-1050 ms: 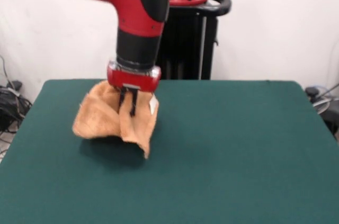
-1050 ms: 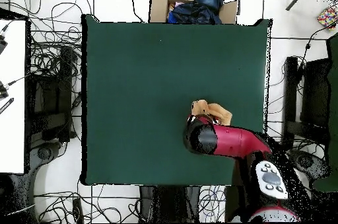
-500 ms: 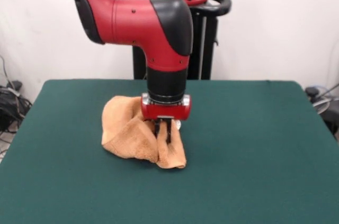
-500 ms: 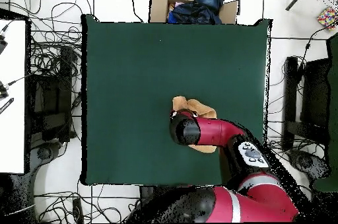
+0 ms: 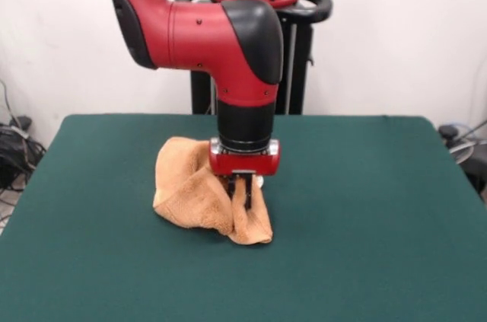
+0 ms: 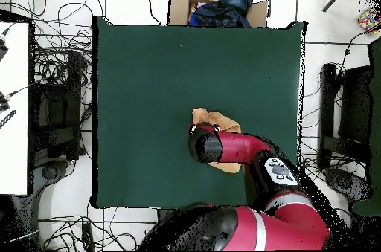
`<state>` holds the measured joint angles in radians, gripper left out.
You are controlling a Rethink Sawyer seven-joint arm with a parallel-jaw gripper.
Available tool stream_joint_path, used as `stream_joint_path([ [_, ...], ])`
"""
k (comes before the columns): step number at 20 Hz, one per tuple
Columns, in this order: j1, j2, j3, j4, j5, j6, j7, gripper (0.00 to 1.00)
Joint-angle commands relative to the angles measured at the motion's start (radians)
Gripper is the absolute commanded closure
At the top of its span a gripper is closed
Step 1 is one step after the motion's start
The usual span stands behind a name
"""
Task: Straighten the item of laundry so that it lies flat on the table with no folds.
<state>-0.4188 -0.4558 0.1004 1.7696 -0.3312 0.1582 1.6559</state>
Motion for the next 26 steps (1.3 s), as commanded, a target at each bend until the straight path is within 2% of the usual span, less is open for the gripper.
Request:
stream_joint_path([
  [1, 0.056, 0.076, 0.071, -0.065, 0.012, -0.055, 0.130, 1.00],
  [8, 0.082, 0.061, 0.046, -0.053, 0.021, -0.049, 0.150, 1.00],
  [9, 0.084, 0.059, 0.046, -0.049, 0.029, -0.032, 0.152, 0.00],
  [13, 0.132, 0.023, 0.012, -0.015, 0.059, -0.024, 0.201, 0.00],
  [18, 0.107, -0.159, 0.090, 0.137, 0.121, 0.132, 0.191, 0.00],
  [20, 0.102, -0.202, 0.100, 0.169, 0.153, 0.169, 0.191, 0.00],
  [23, 0.120, -0.247, 0.073, 0.189, 0.171, 0.189, 0.188, 0.00],
  [26, 0.125, -0.246, 0.048, 0.182, 0.171, 0.180, 0.175, 0.00],
])
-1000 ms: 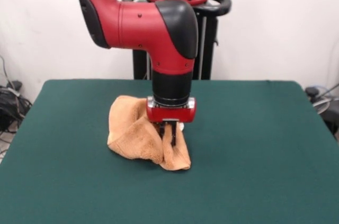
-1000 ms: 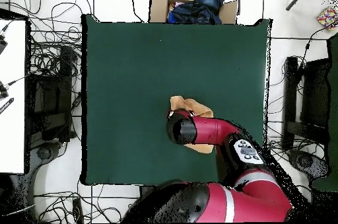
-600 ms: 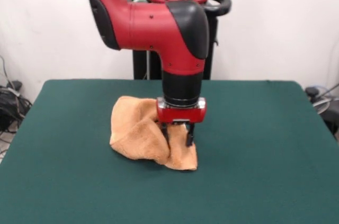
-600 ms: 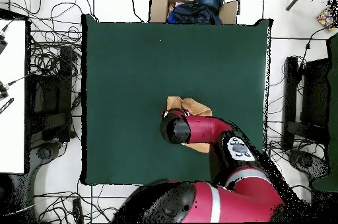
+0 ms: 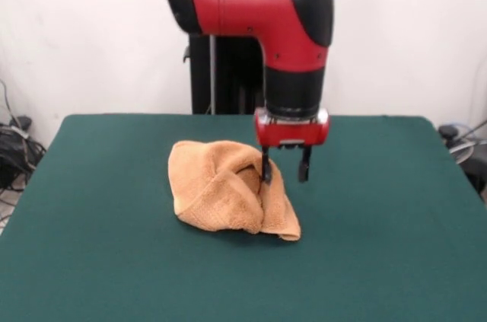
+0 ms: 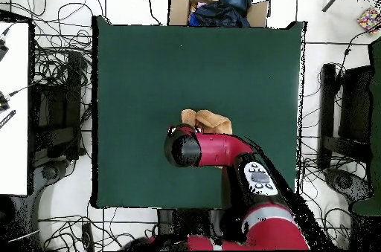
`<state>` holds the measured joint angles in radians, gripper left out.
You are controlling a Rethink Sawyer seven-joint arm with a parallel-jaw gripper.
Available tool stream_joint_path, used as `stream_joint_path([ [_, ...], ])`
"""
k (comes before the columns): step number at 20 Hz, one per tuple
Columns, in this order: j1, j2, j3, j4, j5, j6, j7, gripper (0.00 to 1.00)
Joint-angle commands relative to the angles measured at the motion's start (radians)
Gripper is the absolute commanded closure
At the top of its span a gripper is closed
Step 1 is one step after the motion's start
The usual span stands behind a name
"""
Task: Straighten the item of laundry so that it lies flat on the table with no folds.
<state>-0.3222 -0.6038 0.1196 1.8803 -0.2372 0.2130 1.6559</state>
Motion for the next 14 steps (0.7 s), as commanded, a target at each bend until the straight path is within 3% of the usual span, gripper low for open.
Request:
stream_joint_path([
  [1, 0.028, -0.091, 0.028, 0.072, 0.077, 0.116, 0.175, 0.00],
  [7, 0.040, -0.099, 0.022, 0.102, 0.078, 0.082, 0.182, 0.00],
  [14, 0.078, -0.096, -0.107, 0.094, 0.017, 0.039, 0.181, 0.00],
])
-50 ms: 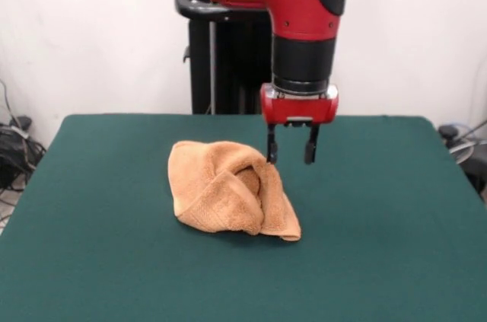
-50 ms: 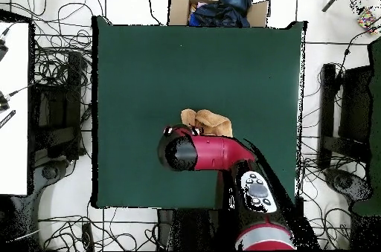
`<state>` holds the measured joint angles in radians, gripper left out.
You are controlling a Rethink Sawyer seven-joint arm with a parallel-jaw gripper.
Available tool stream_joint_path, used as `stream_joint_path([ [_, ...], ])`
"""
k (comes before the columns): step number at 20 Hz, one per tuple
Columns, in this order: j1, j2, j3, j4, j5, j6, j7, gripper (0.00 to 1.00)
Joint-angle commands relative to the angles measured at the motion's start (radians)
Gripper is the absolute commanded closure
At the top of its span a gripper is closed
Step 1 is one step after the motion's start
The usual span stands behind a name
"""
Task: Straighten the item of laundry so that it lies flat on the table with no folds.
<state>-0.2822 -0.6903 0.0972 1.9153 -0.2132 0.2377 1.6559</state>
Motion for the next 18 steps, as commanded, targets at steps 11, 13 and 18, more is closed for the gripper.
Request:
stream_joint_path([
  [11, 0.001, -0.067, -0.152, 0.136, -0.055, -0.036, 0.142, 0.00],
  [13, -0.014, -0.060, -0.156, 0.137, -0.067, -0.054, 0.136, 0.00],
  [18, -0.020, 0.039, -0.187, 0.101, -0.107, -0.171, 0.150, 0.00],
])
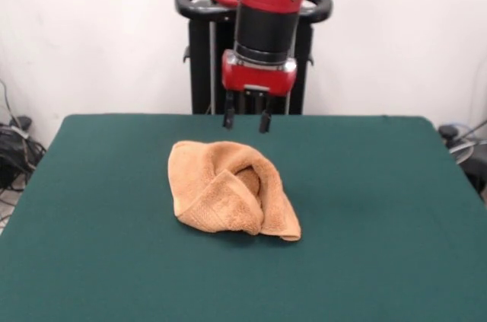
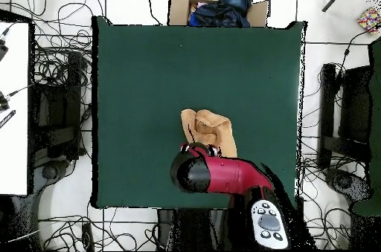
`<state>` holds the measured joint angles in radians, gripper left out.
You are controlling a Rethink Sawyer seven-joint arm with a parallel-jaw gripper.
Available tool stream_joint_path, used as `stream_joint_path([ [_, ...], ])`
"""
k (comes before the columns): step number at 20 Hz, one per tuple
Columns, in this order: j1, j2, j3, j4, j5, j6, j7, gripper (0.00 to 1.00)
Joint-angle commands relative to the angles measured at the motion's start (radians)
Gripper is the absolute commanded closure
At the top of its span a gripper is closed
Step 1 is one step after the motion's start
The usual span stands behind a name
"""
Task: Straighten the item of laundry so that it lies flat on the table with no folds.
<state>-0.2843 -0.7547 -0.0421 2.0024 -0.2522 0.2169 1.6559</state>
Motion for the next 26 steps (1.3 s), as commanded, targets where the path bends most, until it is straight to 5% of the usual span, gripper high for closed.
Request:
stream_joint_path([
  [1, -0.016, 0.132, -0.054, -0.001, -0.074, -0.172, 0.151, 0.00],
  [9, 0.012, 0.325, -0.137, -0.049, -0.068, -0.432, 0.176, 0.00],
  [25, 0.015, 0.497, -0.152, -0.111, -0.009, -0.527, 0.127, 0.00],
  [26, 0.015, 0.494, -0.146, -0.110, -0.008, -0.519, 0.127, 1.00],
])
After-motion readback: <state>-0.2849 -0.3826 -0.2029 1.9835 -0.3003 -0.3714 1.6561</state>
